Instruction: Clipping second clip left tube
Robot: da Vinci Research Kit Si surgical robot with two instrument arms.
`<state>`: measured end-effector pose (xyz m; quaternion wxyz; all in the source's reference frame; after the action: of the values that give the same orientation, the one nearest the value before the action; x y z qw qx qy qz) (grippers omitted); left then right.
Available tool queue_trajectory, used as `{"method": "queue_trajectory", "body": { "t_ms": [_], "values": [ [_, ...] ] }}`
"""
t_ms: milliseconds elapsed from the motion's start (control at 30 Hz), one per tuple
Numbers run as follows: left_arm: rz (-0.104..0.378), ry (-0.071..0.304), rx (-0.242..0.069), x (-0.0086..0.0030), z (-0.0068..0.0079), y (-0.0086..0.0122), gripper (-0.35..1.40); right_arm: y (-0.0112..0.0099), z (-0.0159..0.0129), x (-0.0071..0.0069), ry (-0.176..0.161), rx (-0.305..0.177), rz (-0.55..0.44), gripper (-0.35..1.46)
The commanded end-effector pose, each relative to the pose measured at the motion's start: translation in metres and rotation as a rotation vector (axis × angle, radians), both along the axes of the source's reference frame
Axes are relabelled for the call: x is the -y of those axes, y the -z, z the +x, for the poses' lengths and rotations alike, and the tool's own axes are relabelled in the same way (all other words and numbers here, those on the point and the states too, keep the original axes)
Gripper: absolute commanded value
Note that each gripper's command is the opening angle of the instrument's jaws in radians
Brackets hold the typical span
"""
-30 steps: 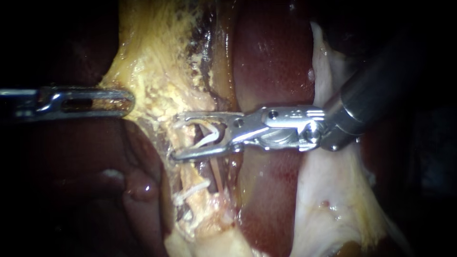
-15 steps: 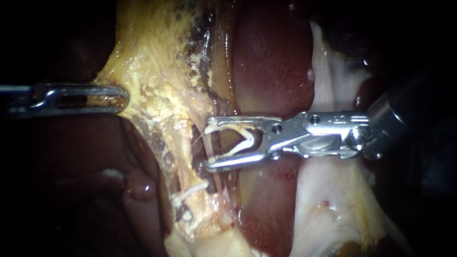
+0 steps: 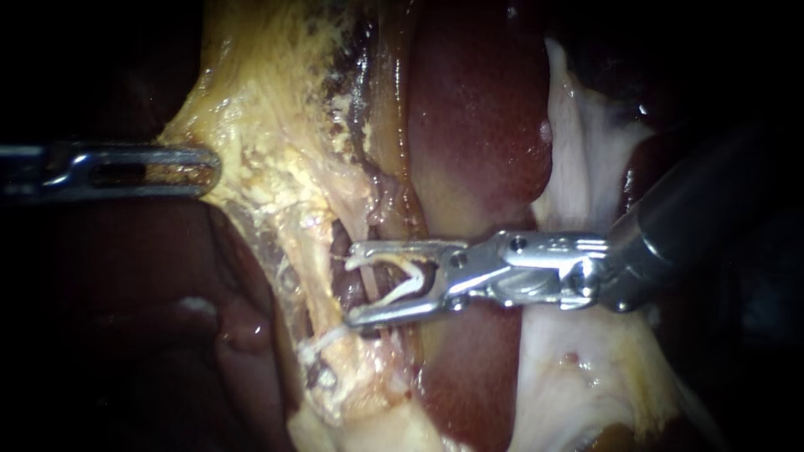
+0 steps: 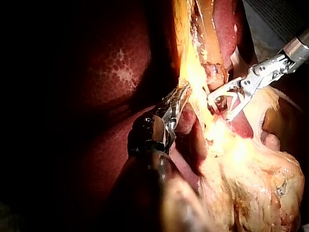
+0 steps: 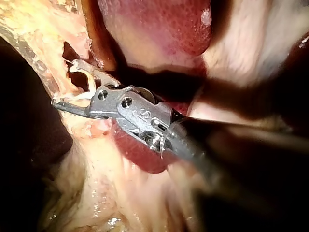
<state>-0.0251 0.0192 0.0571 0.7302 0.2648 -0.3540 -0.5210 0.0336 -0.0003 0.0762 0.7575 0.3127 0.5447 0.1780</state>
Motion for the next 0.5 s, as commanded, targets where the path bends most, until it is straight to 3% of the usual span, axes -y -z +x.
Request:
{"method": "queue_trajectory", "body": {
  "t_ms": [33,133,500],
  "values": [
    [0.0,0.0,0.0,0.0,0.0,0.0,-0.35,-0.0002,0.0001,0.0001,0.001,0.004,0.002,0.56],
    [-0.001,0.002,0.002,0.0,0.0,0.0001,-0.35,-0.0008,0.0003,0.0004,0.012,0.019,0.004,0.56],
    [-0.001,0.004,0.001,0.0002,-0.0002,0.0004,-0.35,-0.0021,0.0023,0.0014,0.044,0.006,0.029,0.56]
  ]
}}
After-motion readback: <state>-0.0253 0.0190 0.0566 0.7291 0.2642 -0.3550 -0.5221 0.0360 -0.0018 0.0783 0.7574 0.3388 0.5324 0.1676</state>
